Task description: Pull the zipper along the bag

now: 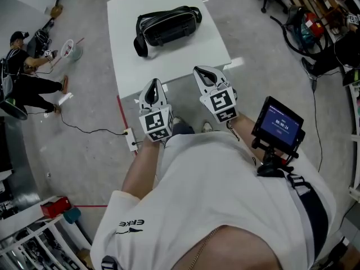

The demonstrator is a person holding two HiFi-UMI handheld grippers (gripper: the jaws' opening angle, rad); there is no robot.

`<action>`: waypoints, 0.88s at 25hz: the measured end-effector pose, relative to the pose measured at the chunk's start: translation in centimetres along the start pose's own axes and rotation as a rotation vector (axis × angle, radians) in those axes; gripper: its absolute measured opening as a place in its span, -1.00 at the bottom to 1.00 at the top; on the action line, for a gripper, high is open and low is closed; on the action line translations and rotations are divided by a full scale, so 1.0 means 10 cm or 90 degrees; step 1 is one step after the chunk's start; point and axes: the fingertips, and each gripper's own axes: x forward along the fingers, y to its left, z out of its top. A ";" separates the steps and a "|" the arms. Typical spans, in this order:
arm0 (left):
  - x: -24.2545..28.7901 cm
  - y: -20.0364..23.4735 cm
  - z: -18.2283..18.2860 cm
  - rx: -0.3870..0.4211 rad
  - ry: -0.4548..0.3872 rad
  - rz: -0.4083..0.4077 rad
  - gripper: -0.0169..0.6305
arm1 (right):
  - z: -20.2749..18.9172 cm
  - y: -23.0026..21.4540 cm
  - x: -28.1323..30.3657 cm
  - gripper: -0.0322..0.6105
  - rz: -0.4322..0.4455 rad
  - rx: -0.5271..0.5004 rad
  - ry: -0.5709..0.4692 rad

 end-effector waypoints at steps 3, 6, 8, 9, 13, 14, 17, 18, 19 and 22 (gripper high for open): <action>-0.01 0.04 0.01 0.002 0.003 -0.005 -0.93 | 0.03 0.01 0.01 -0.89 -0.004 0.011 0.001; 0.04 0.04 0.02 0.005 0.001 -0.013 -0.93 | 0.04 -0.04 0.03 -0.89 -0.015 0.017 0.003; 0.05 0.01 0.01 0.005 -0.002 -0.018 -0.93 | 0.02 -0.07 0.02 -0.89 -0.019 0.025 0.008; 0.06 -0.01 0.01 0.005 -0.005 -0.019 -0.93 | 0.01 -0.08 0.02 -0.89 -0.021 0.027 0.009; 0.10 -0.01 0.00 0.002 -0.008 -0.023 -0.93 | 0.06 -0.11 0.03 -0.89 -0.027 0.020 0.009; 0.10 0.00 0.00 0.001 -0.007 -0.024 -0.93 | 0.05 -0.11 0.03 -0.89 -0.027 0.020 0.012; 0.12 -0.01 0.01 0.004 -0.008 -0.027 -0.93 | 0.04 -0.12 0.04 -0.89 -0.028 0.021 0.016; 0.13 -0.02 0.02 0.006 -0.010 -0.028 -0.93 | 0.04 -0.13 0.03 -0.89 -0.029 0.021 0.015; 0.14 -0.02 0.02 0.007 -0.010 -0.030 -0.93 | 0.04 -0.14 0.04 -0.89 -0.031 0.021 0.015; 0.18 -0.02 0.03 0.005 -0.009 -0.035 -0.93 | 0.05 -0.15 0.05 -0.89 -0.035 0.021 0.018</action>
